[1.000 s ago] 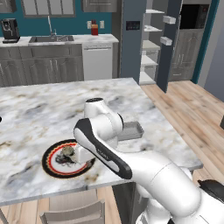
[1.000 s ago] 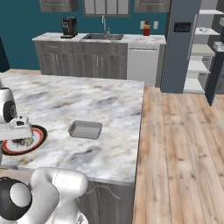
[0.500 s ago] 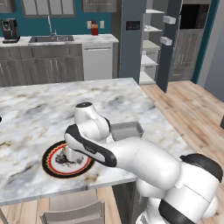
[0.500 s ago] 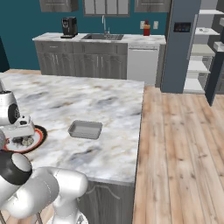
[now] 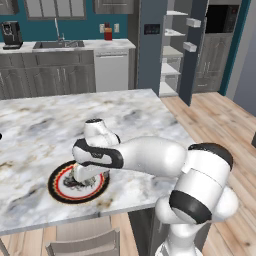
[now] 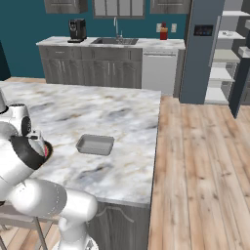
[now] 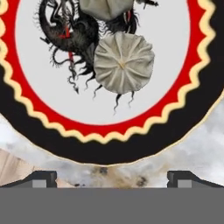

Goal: Place two dumplings into each of the tupperware containers and then place the containers in the fridge.

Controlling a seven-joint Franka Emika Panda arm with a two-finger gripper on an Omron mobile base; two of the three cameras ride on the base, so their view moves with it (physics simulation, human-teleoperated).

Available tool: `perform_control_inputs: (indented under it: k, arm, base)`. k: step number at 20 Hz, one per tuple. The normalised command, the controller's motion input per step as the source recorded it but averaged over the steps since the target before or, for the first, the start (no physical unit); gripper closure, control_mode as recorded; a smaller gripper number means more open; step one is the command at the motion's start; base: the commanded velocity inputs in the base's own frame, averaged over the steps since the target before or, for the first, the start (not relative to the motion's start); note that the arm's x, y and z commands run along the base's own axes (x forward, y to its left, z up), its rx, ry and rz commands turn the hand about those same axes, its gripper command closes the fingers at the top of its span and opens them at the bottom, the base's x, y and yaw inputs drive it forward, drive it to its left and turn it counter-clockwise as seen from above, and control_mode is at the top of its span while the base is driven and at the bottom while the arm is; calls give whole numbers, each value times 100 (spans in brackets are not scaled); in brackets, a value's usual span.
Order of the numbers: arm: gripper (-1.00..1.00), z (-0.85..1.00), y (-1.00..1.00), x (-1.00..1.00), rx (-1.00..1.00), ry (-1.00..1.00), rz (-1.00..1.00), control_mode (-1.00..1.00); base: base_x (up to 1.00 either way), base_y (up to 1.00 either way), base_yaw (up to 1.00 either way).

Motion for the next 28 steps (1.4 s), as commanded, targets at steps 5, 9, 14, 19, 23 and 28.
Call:
perform_control_inputs:
  k: [5,9,14,19,23,28]
  arm:
    - [-100,-30,22,33,0,7,1,-100]
    - [-100,-14,3,24,0,1,0,-100]
    - [-100,-26,4,12,0,1,0,-100]
    - [-100,-41,8,18,0,0,0,-100]
    - [-100,-7,6,20,0,0,0,-100]
    - [-100,-14,6,4,0,-1,0,-100]
  base:
    - [0,0,0]
    - [0,0,0]
    - [0,0,0]
    - [0,0,0]
    - [0,0,0]
    - [0,0,0]
